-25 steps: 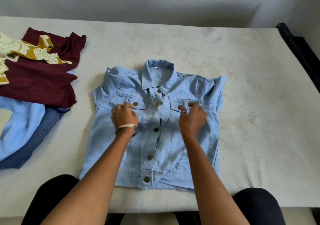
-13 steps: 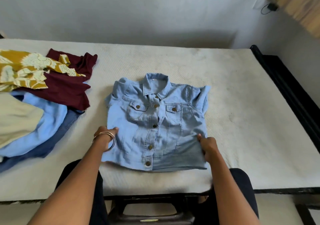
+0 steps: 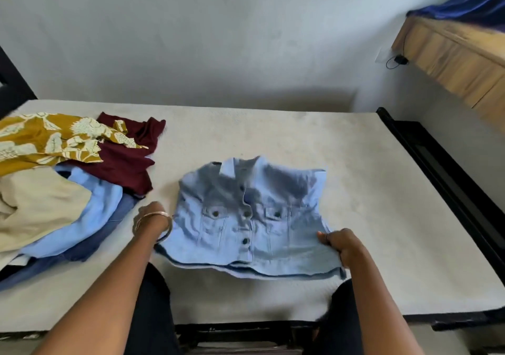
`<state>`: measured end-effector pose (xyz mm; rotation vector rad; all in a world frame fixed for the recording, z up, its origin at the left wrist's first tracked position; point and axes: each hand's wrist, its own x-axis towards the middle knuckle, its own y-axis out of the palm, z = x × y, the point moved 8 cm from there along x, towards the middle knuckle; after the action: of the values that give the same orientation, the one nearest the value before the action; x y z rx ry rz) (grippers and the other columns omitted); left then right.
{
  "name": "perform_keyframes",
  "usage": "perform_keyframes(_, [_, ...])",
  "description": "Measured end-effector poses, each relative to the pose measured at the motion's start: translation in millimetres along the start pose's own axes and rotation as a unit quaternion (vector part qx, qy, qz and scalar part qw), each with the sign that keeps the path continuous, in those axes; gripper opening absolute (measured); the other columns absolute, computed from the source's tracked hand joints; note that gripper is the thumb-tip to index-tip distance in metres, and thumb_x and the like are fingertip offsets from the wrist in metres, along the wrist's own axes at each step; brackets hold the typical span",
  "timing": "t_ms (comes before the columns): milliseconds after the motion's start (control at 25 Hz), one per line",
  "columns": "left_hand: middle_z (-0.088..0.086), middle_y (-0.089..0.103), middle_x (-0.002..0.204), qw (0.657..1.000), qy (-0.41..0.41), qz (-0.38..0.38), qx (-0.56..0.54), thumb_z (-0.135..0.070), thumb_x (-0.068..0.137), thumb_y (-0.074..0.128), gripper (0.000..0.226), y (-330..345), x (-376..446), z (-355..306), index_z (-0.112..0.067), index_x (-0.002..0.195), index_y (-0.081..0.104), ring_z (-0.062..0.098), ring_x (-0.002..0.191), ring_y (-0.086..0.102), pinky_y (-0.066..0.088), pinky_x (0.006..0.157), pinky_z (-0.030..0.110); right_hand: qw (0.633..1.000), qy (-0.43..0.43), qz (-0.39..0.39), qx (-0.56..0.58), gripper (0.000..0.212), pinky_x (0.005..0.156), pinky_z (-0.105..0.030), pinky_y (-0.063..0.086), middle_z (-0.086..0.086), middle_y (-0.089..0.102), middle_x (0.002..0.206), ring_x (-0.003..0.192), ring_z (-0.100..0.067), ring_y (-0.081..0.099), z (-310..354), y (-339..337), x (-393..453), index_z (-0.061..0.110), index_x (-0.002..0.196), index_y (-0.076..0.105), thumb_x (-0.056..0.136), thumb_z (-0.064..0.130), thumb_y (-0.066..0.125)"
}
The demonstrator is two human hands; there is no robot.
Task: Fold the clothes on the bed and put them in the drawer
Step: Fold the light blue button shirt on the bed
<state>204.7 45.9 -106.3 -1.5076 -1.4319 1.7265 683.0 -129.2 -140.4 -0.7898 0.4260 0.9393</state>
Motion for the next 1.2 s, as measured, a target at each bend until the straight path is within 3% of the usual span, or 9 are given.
perform_keyframes(120, [0.016, 0.050, 0.135, 0.967, 0.251, -0.031, 0.041, -0.025, 0.082, 0.071, 0.056, -29, -45, -97, -0.013, 0.133, 0.053, 0.037, 0.125, 0.048, 0.043, 0.102, 0.043, 0.974, -0.192, 0.042, -0.114, 0.057, 0.094, -0.040, 0.049, -0.011, 0.057, 0.130, 0.115, -0.030, 0.057, 70, 18, -43, 0.010, 0.134, 0.052, 0.083, 0.013, 0.078])
perform_keyframes(240, [0.005, 0.034, 0.150, 0.831, 0.554, -0.036, 0.027, -0.004, 0.079, 0.066, 0.081, -57, -151, -209, -0.025, 0.149, 0.031, 0.026, 0.137, 0.033, 0.029, 0.111, 0.034, 0.863, -0.371, 0.125, -0.320, 0.060, 0.095, -0.030, 0.041, -0.007, 0.053, 0.139, 0.123, -0.025, 0.052, 148, 51, -92, 0.026, 0.144, 0.046, 0.090, 0.014, 0.068])
perform_keyframes(360, [0.000, 0.028, 0.155, 0.731, 0.667, 0.014, 0.142, 0.002, 0.069, 0.067, 0.095, -63, -216, -263, -0.033, 0.149, 0.028, 0.024, 0.144, 0.022, 0.026, 0.111, 0.033, 0.738, -0.495, 0.164, -0.428, 0.044, 0.090, -0.020, 0.039, -0.004, 0.059, 0.132, 0.118, -0.022, 0.055, 201, 57, -150, 0.021, 0.127, 0.066, 0.088, 0.002, 0.063])
perform_keyframes(520, [0.005, 0.057, 0.083, 0.763, 0.569, 0.017, 0.305, -0.053, 0.068, 0.078, 0.040, -77, -191, -265, -0.022, 0.092, 0.067, 0.025, 0.103, 0.055, 0.036, 0.081, 0.032, 0.737, -0.543, 0.176, -0.362, 0.051, 0.087, -0.034, 0.057, 0.001, 0.075, 0.105, 0.099, -0.013, 0.070, 248, 8, -201, 0.014, 0.107, 0.077, 0.065, 0.001, 0.050])
perform_keyframes(680, [0.002, 0.063, 0.116, 0.747, 0.427, -0.158, 0.485, -0.082, 0.075, 0.043, 0.074, -110, -144, -251, -0.022, 0.111, 0.066, 0.022, 0.129, 0.035, 0.016, 0.108, 0.058, 0.732, -0.597, 0.071, -0.320, 0.053, 0.079, -0.010, 0.048, 0.007, 0.073, 0.098, 0.089, 0.013, 0.062, 302, -35, -223, 0.013, 0.105, 0.077, 0.068, -0.011, 0.047])
perform_keyframes(840, [0.003, 0.053, 0.135, 0.847, 0.283, -0.339, 0.297, -0.056, 0.091, 0.042, 0.054, -227, -118, -225, -0.021, 0.128, 0.060, 0.034, 0.140, 0.023, 0.013, 0.108, 0.066, 0.760, -0.541, -0.148, -0.328, 0.055, 0.079, -0.036, 0.050, -0.002, 0.068, 0.101, 0.105, -0.027, 0.061, 336, -80, -183, 0.035, 0.112, 0.068, 0.079, -0.003, 0.045])
perform_keyframes(1000, [0.018, 0.063, 0.103, 0.743, 0.413, -0.527, 0.019, -0.037, 0.079, 0.054, 0.045, -315, -161, -216, 0.003, 0.089, 0.070, 0.040, 0.110, 0.050, 0.038, 0.090, 0.046, 0.722, -0.517, -0.358, -0.290, 0.054, 0.068, -0.040, 0.040, -0.015, 0.065, 0.112, 0.096, -0.044, 0.059, 361, -95, -193, 0.031, 0.127, 0.053, 0.085, -0.001, 0.042])
perform_keyframes(1080, [0.018, 0.068, 0.088, 0.723, 0.556, -0.402, -0.082, -0.047, 0.066, 0.054, 0.047, -315, -171, -209, -0.002, 0.069, 0.067, 0.036, 0.090, 0.062, 0.046, 0.076, 0.038, 0.721, -0.534, -0.366, -0.247, 0.053, 0.072, -0.040, 0.042, -0.011, 0.067, 0.117, 0.101, -0.041, 0.060, 358, -95, -191, 0.027, 0.125, 0.057, 0.084, -0.002, 0.043])
perform_keyframes(1200, [0.006, 0.067, 0.082, 0.850, 0.511, -0.114, 0.054, -0.051, 0.059, 0.071, 0.034, -233, -144, -188, -0.021, 0.075, 0.064, 0.025, 0.082, 0.064, 0.047, 0.070, 0.029, 0.773, -0.553, -0.181, -0.252, 0.050, 0.092, -0.038, 0.047, -0.014, 0.069, 0.119, 0.112, -0.034, 0.063, 321, -77, -140, 0.014, 0.121, 0.069, 0.079, -0.006, 0.051])
